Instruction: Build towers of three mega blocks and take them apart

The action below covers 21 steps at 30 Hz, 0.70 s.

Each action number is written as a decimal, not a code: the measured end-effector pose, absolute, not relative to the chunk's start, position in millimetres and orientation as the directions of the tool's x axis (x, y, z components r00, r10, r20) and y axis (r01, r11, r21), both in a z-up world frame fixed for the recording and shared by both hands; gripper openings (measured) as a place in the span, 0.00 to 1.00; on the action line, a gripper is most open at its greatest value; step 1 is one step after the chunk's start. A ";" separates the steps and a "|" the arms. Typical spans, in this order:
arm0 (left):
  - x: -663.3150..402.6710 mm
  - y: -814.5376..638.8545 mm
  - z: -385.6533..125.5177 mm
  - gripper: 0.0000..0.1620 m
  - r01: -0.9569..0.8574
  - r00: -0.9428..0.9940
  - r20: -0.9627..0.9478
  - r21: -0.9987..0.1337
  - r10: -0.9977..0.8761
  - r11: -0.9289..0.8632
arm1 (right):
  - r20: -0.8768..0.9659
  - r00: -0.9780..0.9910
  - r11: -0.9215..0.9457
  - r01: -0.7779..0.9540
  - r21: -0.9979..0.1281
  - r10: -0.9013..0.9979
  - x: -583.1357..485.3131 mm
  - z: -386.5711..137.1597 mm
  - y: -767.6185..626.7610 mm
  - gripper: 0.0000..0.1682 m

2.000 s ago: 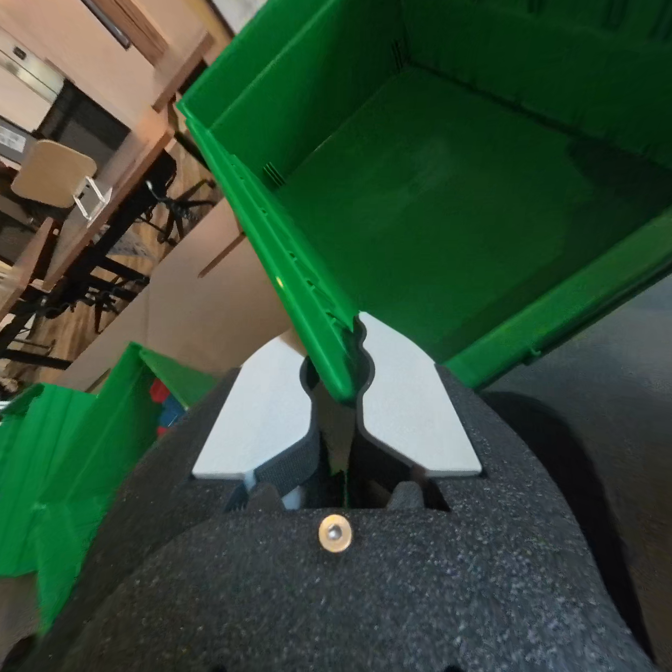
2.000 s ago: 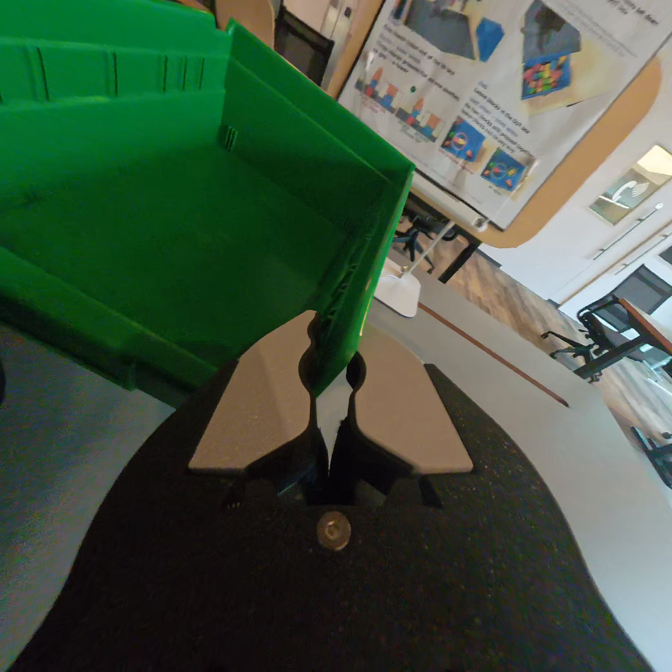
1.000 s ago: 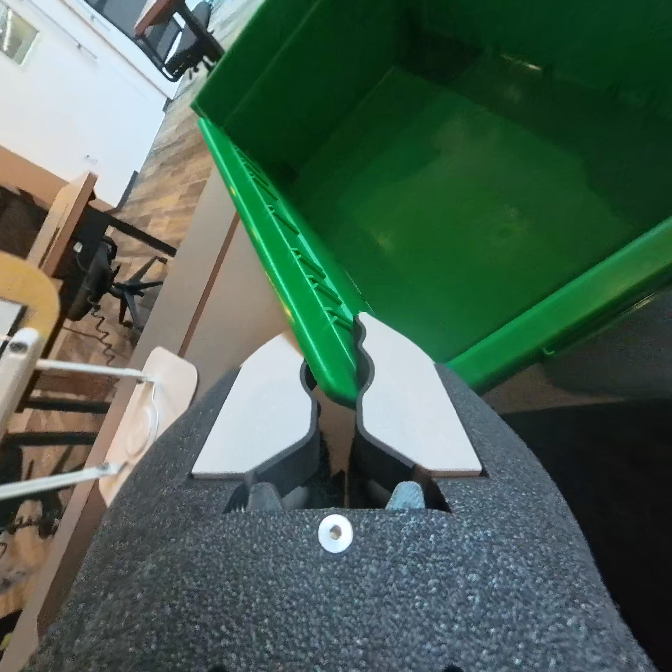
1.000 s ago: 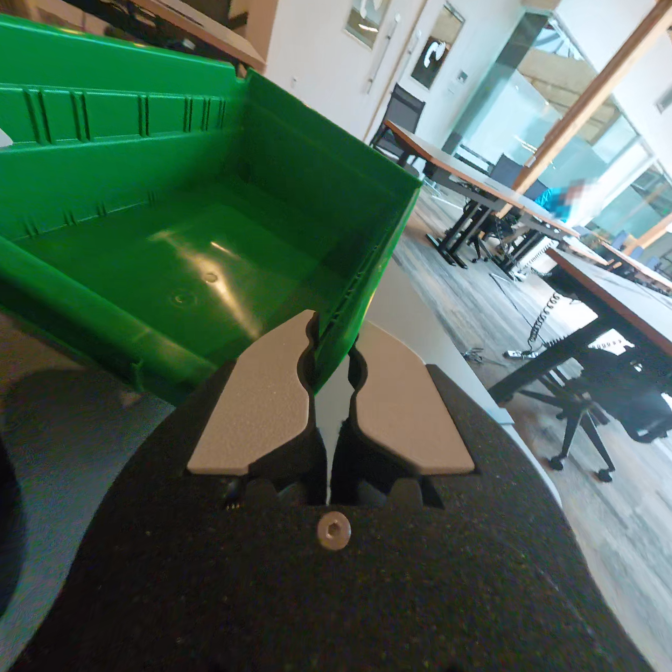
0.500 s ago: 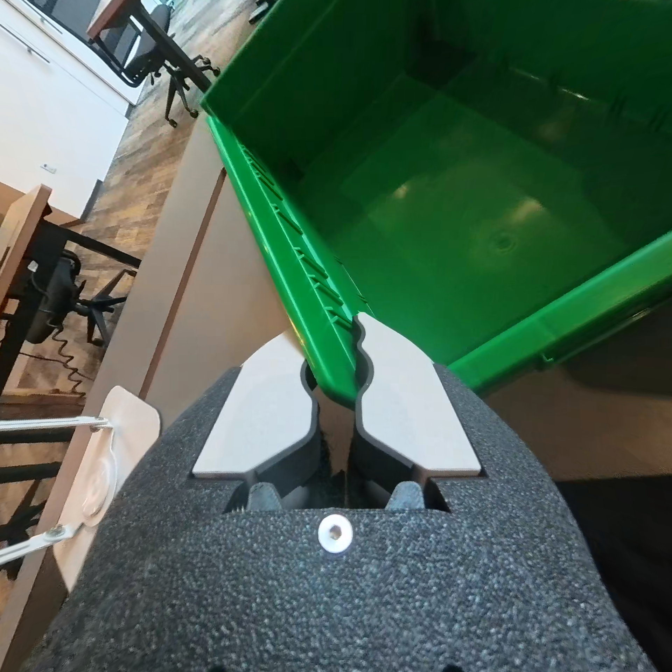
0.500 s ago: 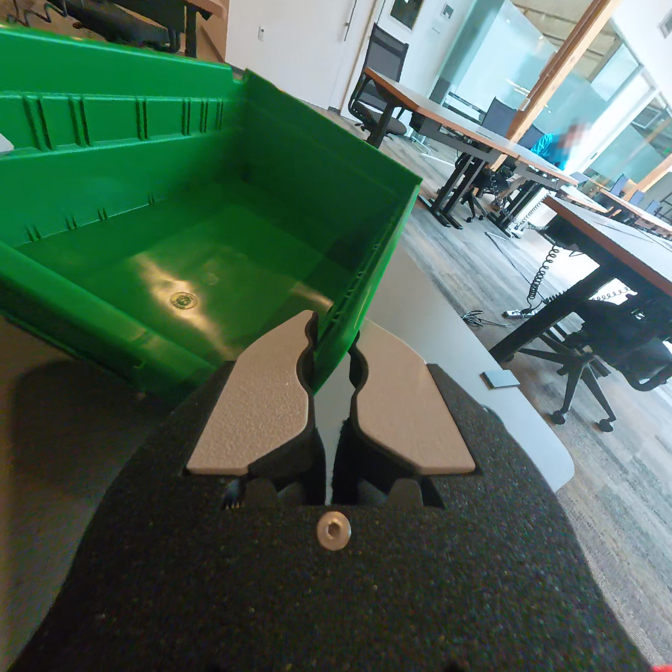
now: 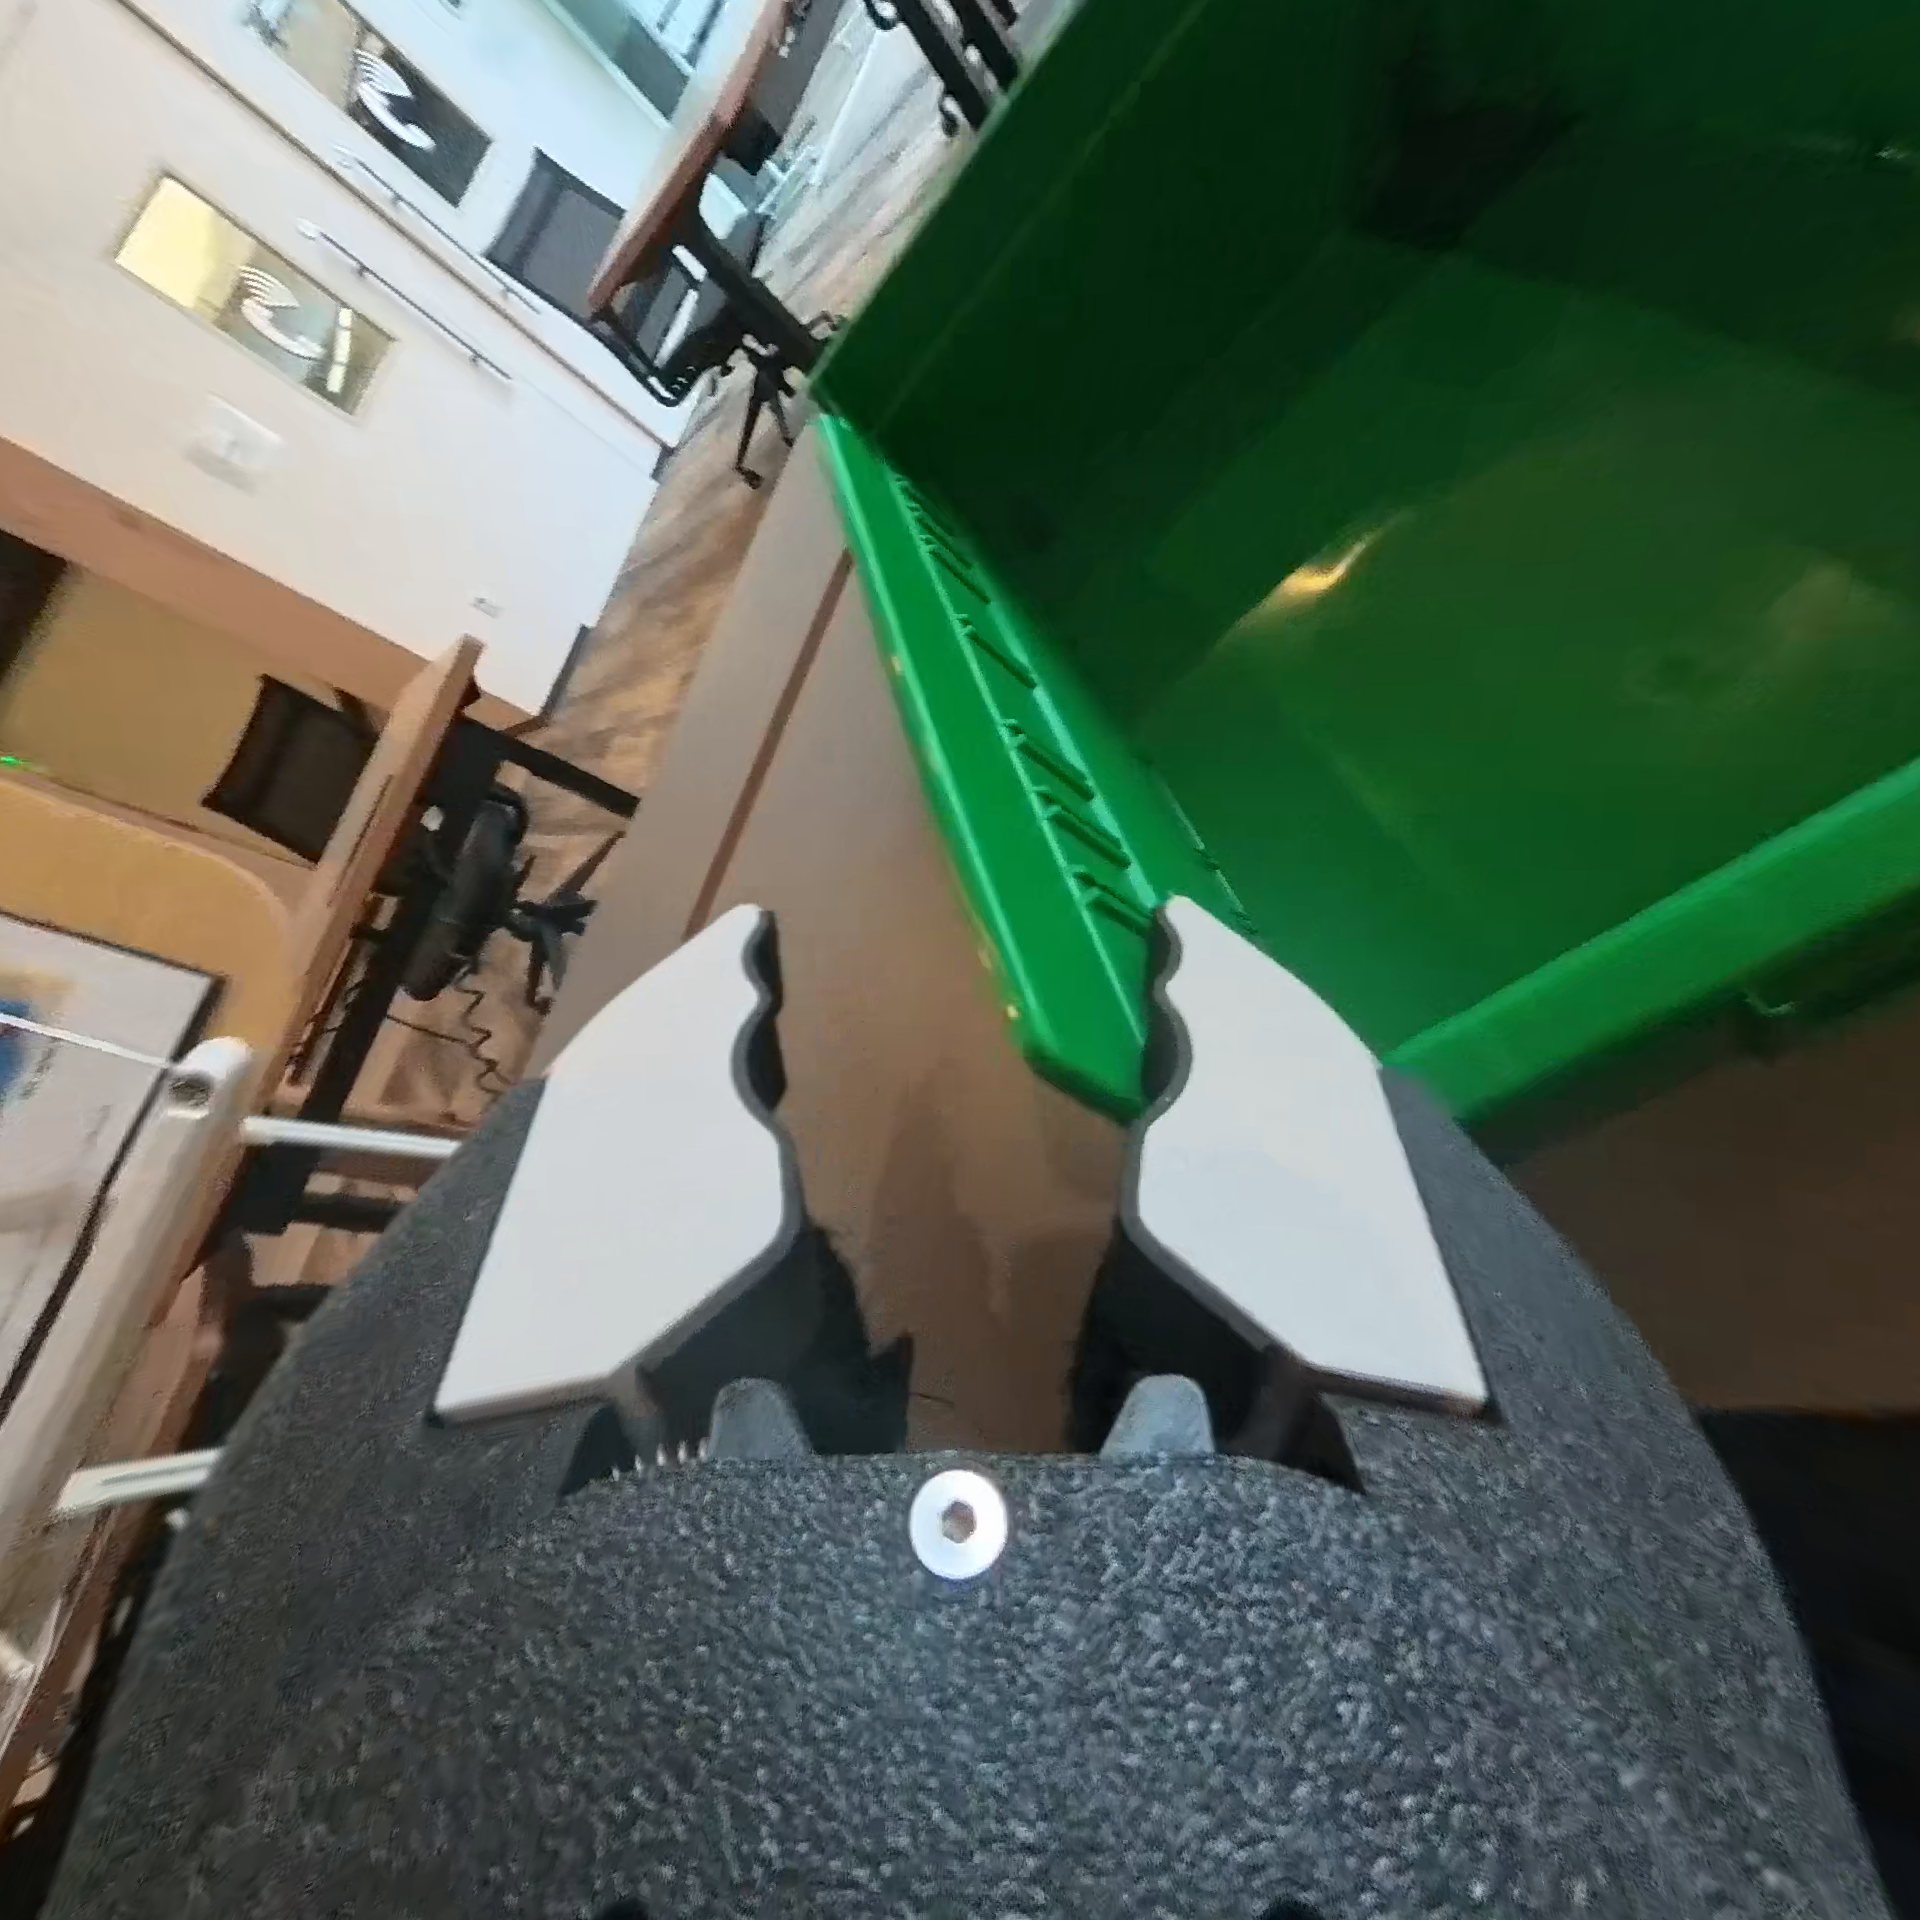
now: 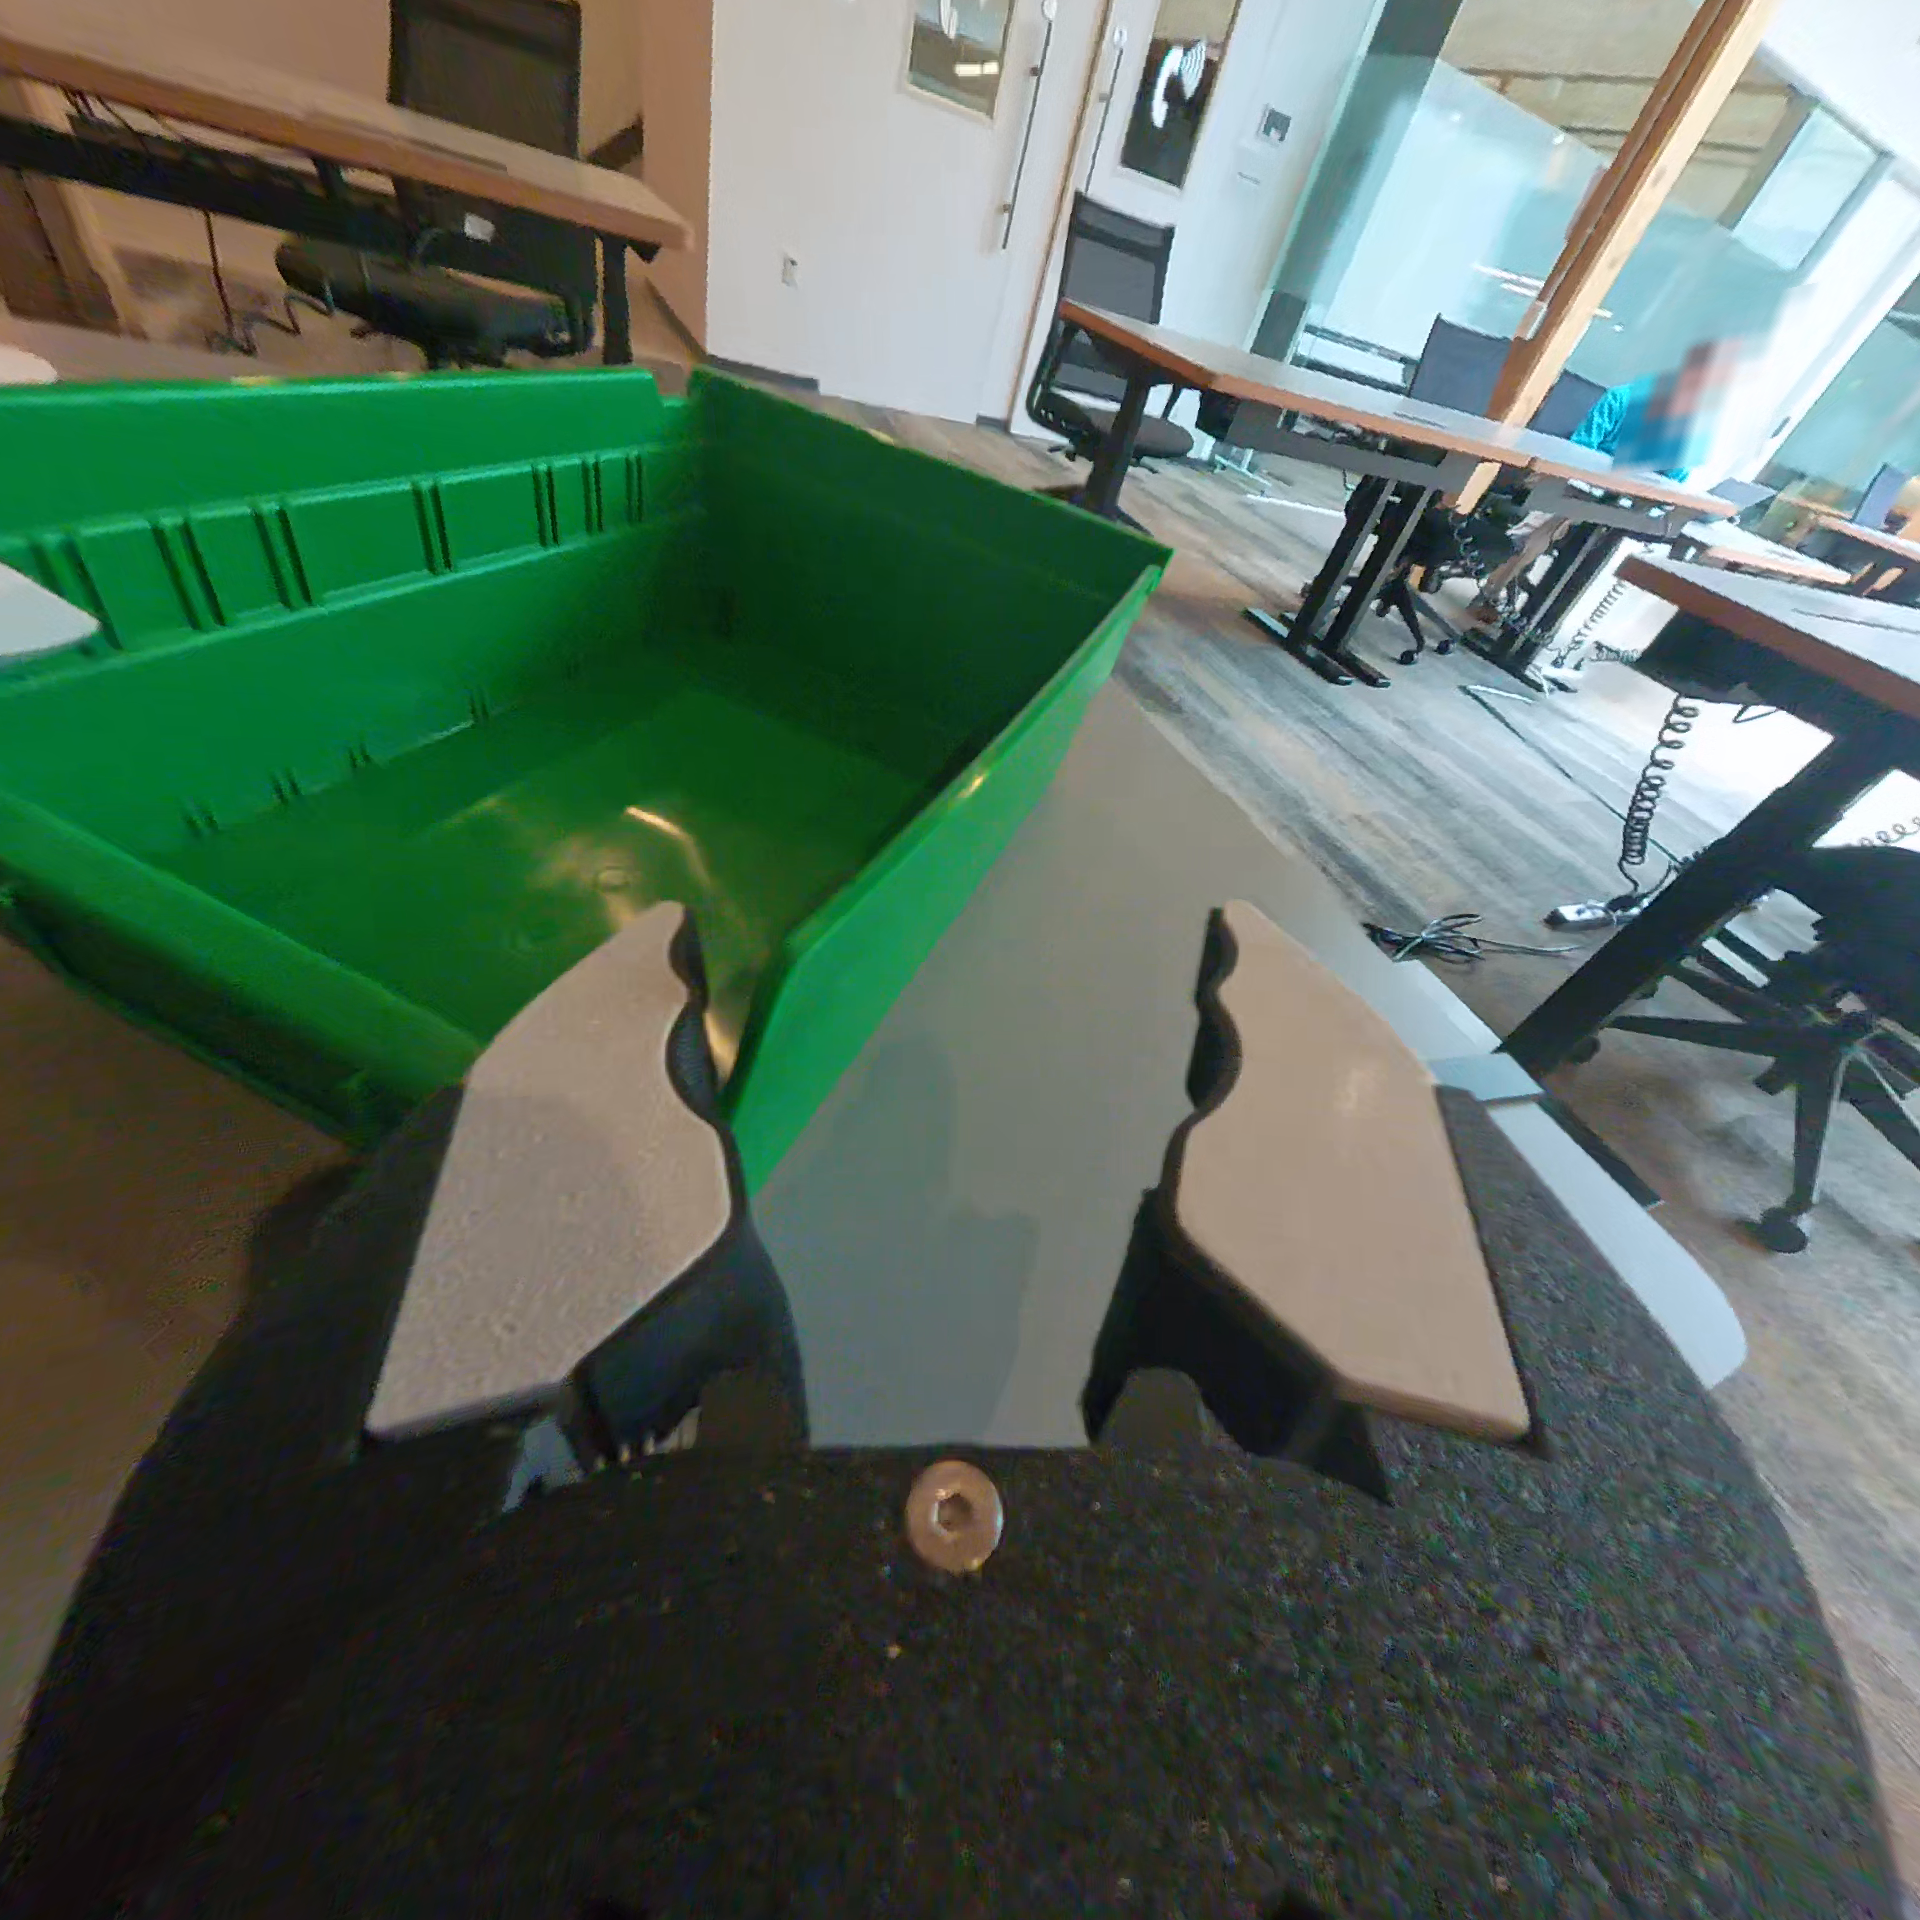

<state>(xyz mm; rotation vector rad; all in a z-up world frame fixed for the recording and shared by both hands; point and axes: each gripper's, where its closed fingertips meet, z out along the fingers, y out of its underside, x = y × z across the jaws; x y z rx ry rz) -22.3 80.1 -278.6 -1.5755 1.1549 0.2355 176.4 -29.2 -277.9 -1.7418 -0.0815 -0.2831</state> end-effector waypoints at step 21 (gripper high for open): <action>-118.3 -12.8 -80.5 0.89 0.239 0.686 0.051 -0.958 -0.726 0.158 | 0.278 0.815 0.446 0.027 -0.895 0.508 -16.8 -79.9 -69.9 0.66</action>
